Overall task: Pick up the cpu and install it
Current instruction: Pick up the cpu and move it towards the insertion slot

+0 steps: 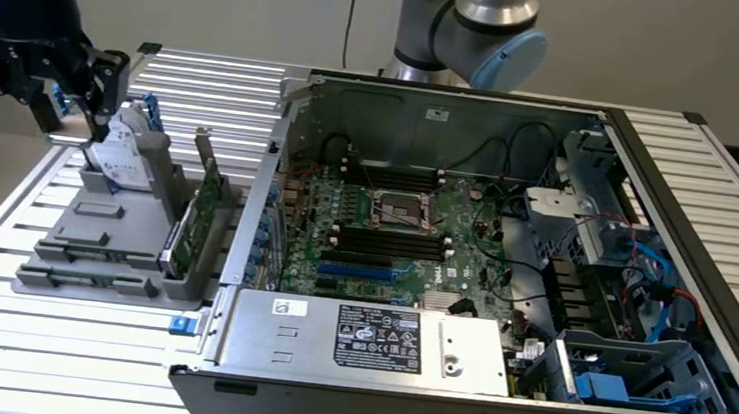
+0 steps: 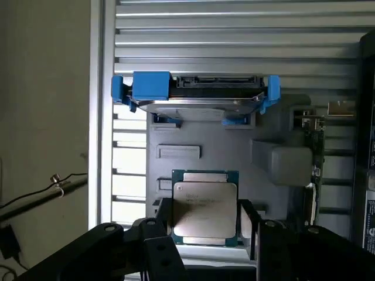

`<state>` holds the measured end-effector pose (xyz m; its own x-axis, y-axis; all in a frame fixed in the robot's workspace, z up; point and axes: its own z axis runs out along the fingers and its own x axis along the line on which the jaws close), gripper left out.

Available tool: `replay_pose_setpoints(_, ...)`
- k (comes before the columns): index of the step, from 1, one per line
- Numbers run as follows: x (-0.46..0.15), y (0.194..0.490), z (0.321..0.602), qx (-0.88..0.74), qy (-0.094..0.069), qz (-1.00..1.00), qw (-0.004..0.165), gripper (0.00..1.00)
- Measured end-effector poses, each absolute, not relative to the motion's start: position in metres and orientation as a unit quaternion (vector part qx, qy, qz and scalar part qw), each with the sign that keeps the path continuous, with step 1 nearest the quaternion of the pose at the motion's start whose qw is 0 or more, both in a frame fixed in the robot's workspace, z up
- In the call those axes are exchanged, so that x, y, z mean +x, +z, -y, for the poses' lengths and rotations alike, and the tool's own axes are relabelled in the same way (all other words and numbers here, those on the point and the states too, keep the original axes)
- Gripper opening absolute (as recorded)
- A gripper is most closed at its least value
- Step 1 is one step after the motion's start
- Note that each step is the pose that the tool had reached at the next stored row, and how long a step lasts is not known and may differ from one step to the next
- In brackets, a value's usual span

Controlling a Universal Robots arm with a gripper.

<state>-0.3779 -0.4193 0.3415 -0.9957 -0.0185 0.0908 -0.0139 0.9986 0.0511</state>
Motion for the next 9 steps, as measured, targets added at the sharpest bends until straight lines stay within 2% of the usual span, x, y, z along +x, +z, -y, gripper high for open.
replay_pose_setpoints(9,-0.337,0.382,0.419,0.009,-0.025,0.998,0.057,0.55)
